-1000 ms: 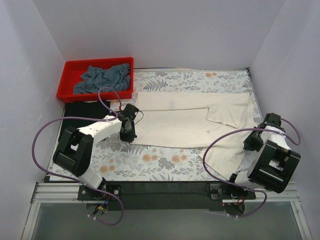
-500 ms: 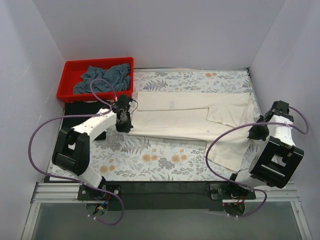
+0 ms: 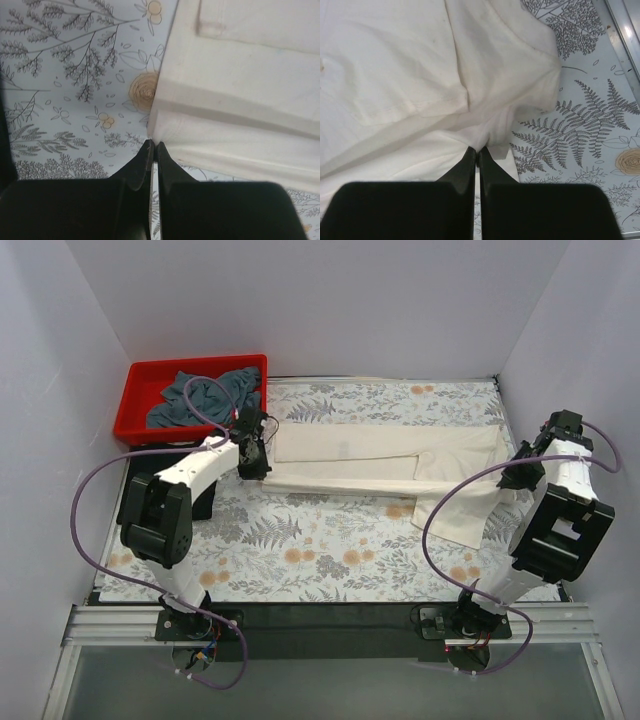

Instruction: Fold and stack the t-shirts

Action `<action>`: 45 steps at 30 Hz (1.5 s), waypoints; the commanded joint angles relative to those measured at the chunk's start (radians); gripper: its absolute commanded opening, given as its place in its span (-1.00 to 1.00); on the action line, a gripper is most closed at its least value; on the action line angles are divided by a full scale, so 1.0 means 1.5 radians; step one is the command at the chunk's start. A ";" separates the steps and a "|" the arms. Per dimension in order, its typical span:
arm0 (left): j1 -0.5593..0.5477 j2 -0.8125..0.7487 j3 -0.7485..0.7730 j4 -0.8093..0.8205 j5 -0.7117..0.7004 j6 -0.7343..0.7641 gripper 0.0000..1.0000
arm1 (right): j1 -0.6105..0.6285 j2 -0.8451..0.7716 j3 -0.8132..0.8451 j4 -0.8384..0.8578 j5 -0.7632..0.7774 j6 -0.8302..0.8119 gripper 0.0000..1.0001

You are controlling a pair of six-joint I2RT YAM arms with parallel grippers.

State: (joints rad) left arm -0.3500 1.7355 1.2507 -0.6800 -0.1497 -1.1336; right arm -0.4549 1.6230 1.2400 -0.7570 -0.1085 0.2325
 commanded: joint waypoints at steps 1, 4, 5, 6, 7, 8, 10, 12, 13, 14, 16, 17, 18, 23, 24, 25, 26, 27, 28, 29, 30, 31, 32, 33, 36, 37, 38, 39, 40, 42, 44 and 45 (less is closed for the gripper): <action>0.013 0.022 0.047 0.021 -0.025 0.016 -1.00 | 0.003 0.012 0.050 0.024 0.037 -0.009 -0.97; 0.019 0.048 0.070 0.030 -0.027 0.022 -1.00 | 0.009 0.021 0.054 0.039 0.042 -0.006 -0.97; 0.020 0.054 0.075 0.032 -0.028 0.024 -1.00 | 0.010 0.026 0.054 0.046 0.044 -0.005 -0.97; 0.020 0.061 0.081 0.033 -0.028 0.028 -1.00 | 0.012 0.030 0.055 0.049 0.050 -0.005 -0.97; 0.021 0.071 0.087 0.037 -0.032 0.028 -1.00 | 0.014 0.037 0.053 0.053 0.053 -0.005 -0.97; 0.022 0.075 0.091 0.039 -0.032 0.028 -1.00 | 0.014 0.038 0.052 0.056 0.055 -0.005 -0.97; 0.022 0.080 0.089 0.050 -0.034 0.024 -1.00 | 0.015 0.043 0.049 0.069 0.057 -0.005 -0.97; 0.022 0.088 0.085 0.058 -0.032 0.020 -1.00 | 0.015 0.045 0.041 0.084 0.058 -0.003 -0.97; 0.022 0.090 0.083 0.062 -0.029 0.017 -1.00 | 0.015 0.052 0.041 0.086 0.059 -0.002 -0.97; 0.022 0.093 0.079 0.065 -0.027 0.014 -1.00 | 0.015 0.054 0.038 0.090 0.058 -0.002 -0.97; 0.022 0.095 0.075 0.073 -0.028 0.012 -1.00 | 0.016 0.060 0.034 0.102 0.056 0.001 -0.97; 0.022 0.095 0.071 0.077 -0.032 0.012 -1.00 | 0.017 0.062 0.034 0.105 0.056 0.002 -0.97; 0.023 0.096 0.070 0.080 -0.035 0.012 -1.00 | 0.017 0.065 0.031 0.107 0.057 0.002 -0.97; 0.022 0.105 0.073 0.107 -0.041 0.024 -1.00 | 0.018 0.080 0.024 0.121 0.067 0.002 -0.97; 0.022 0.107 0.074 0.109 -0.040 0.026 -1.00 | 0.018 0.083 0.021 0.122 0.067 0.002 -0.96; 0.022 0.114 0.075 0.111 -0.039 0.026 -1.00 | 0.018 0.086 0.020 0.123 0.068 0.000 -0.95; 0.023 0.116 0.074 0.110 -0.037 0.025 -1.00 | 0.018 0.087 0.019 0.126 0.069 -0.001 -0.93; 0.023 0.119 0.072 0.110 -0.036 0.023 -1.00 | 0.018 0.089 0.018 0.126 0.069 -0.002 -0.89; 0.022 0.121 0.069 0.111 -0.035 0.022 -1.00 | 0.018 0.091 0.015 0.127 0.069 -0.002 -0.79; 0.022 0.121 0.064 0.113 -0.036 0.021 -1.00 | 0.018 0.091 0.015 0.130 0.069 -0.003 -0.78; 0.022 0.120 0.060 0.114 -0.039 0.020 -1.00 | 0.019 0.091 0.014 0.132 0.068 -0.004 -0.78; 0.022 0.119 0.056 0.117 -0.043 0.019 -1.00 | 0.020 0.091 0.013 0.133 0.068 -0.004 -0.70; 0.022 0.117 0.056 0.118 -0.045 0.019 -1.00 | 0.020 0.091 0.014 0.134 0.068 -0.005 -0.66; 0.022 0.115 0.056 0.118 -0.047 0.020 -0.97 | 0.022 0.087 0.015 0.136 0.067 -0.005 -0.63; 0.022 0.098 0.064 0.119 -0.057 0.021 -0.54 | 0.031 0.079 0.020 0.136 0.062 -0.004 -0.46; 0.022 0.092 0.066 0.120 -0.060 0.023 -0.36 | 0.034 0.069 0.021 0.136 0.062 -0.004 -0.36; 0.022 0.088 0.070 0.121 -0.064 0.026 -0.25 | 0.037 0.061 0.020 0.135 0.062 -0.005 -0.31; 0.022 0.075 0.072 0.121 -0.065 0.028 -0.14 | 0.044 0.054 0.019 0.134 0.064 -0.005 -0.28; 0.022 0.070 0.075 0.119 -0.065 0.030 -0.03 | 0.047 0.037 0.017 0.133 0.066 -0.005 -0.23; 0.021 0.048 0.078 0.116 -0.060 0.030 0.23 | 0.055 0.014 0.001 0.131 0.066 -0.003 -0.20; 0.019 0.031 0.075 0.108 -0.054 0.032 0.37 | 0.060 -0.022 -0.017 0.127 0.066 -0.004 -0.16; 0.017 0.023 0.067 0.106 -0.046 0.035 0.38 | 0.066 -0.035 -0.038 0.124 0.066 -0.004 -0.16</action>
State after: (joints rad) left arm -0.3218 1.8874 1.3422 -0.5228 -0.2050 -1.0958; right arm -0.3756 1.6684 1.2263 -0.5743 -0.0219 0.2314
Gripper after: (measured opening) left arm 0.679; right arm 0.420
